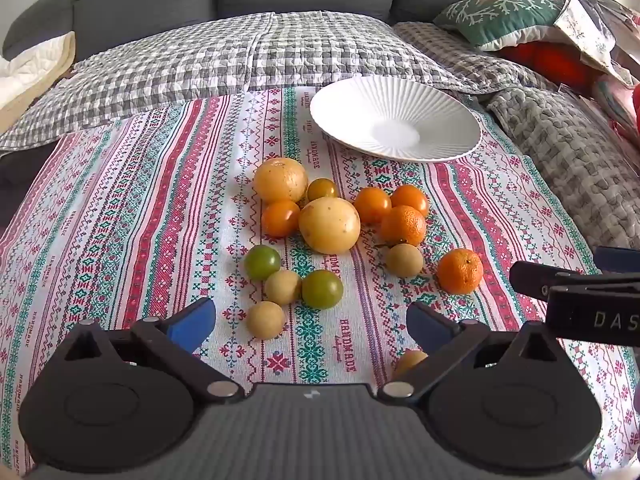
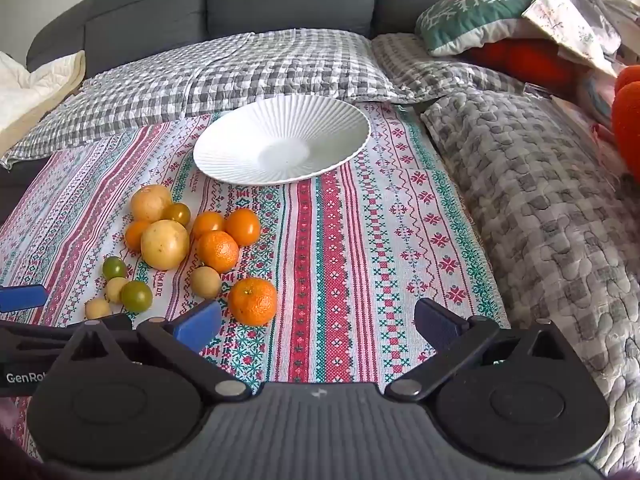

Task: Organize fruits
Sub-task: 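Move both tools toward the fruit cluster on the tablecloth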

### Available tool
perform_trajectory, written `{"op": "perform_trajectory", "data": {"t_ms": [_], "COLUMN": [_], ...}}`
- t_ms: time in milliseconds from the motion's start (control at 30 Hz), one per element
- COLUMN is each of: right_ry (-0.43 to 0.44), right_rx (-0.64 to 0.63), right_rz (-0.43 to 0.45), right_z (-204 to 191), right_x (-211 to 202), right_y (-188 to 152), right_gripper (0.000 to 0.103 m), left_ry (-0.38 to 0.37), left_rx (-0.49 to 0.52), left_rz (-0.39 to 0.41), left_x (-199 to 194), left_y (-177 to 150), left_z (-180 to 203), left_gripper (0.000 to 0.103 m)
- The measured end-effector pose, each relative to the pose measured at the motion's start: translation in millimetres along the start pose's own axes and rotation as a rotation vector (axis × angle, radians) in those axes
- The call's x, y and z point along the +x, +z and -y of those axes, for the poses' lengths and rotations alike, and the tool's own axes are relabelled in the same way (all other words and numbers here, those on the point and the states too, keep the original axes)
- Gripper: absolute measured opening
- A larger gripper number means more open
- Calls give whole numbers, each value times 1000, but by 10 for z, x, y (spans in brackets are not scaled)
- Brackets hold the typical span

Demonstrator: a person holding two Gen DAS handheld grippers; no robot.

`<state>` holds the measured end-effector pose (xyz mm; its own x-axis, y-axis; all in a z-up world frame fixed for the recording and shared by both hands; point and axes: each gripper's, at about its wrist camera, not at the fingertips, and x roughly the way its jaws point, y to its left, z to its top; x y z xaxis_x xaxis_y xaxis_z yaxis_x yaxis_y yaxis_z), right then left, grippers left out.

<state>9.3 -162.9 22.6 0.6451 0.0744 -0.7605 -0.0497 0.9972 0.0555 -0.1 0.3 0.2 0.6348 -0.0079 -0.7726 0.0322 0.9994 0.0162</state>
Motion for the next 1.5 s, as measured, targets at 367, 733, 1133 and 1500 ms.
{"op": "perform_trajectory", "data": {"t_ms": [367,733,1133,1500], "right_ry": [1,10,10,-2], "right_rx": [0,1,7,6], "right_rz": [-8,-5,-2,-15], "right_z": [1,-5,2,50], "right_x": [0,-2,-4,46], "right_y": [30,-4,-10,4], "right_gripper": [103,103,103,103], "left_ry": [19,18,30,46], "left_rx": [19,9,0,17], "left_rz": [-10,-28,-28,57], "left_x": [29,60,78,172], "left_y": [-6,3,23,116], "left_z": [-7,-3,-37,-156], "left_gripper": [93,93,93,93]}}
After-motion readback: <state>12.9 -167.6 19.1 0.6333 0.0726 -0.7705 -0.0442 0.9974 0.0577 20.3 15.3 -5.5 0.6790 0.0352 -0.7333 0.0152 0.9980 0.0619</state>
